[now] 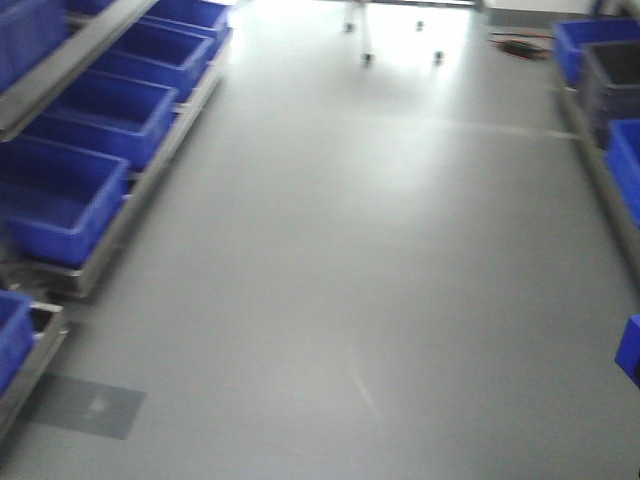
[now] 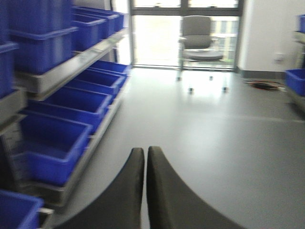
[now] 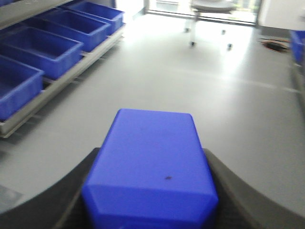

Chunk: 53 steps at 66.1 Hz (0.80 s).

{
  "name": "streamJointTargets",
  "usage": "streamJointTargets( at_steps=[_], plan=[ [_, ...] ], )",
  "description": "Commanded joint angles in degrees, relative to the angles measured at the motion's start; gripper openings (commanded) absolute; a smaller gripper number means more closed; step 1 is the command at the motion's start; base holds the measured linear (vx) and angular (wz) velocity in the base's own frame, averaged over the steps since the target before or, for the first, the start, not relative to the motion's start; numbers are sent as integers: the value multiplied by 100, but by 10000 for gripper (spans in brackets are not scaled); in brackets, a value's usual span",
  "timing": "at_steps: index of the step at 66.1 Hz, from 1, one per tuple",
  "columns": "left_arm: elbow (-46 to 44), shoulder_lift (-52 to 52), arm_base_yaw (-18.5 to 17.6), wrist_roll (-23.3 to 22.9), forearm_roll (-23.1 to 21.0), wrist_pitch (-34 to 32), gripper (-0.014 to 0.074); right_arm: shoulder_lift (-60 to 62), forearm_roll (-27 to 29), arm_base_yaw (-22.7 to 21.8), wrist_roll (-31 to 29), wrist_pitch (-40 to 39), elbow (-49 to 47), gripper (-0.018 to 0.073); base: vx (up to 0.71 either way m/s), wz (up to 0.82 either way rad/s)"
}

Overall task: Pour parts from conveyor to right shelf
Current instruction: 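Turn into the aisle and face the roller shelf with bins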

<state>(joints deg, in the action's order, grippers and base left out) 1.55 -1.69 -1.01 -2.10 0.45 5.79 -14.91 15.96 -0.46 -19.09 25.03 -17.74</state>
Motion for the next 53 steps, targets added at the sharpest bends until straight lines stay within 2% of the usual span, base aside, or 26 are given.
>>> streamJointTargets(
  at_steps=[1, 53],
  plan=[
    [-112, -93, -42, -49, -45, -452, -6, -45, 31, -29, -1, -441, -163, -5, 40, 87],
    [-112, -93, -42, -49, -45, -452, -6, -45, 31, -29, -1, -441, -163, -5, 30, 104]
  ],
)
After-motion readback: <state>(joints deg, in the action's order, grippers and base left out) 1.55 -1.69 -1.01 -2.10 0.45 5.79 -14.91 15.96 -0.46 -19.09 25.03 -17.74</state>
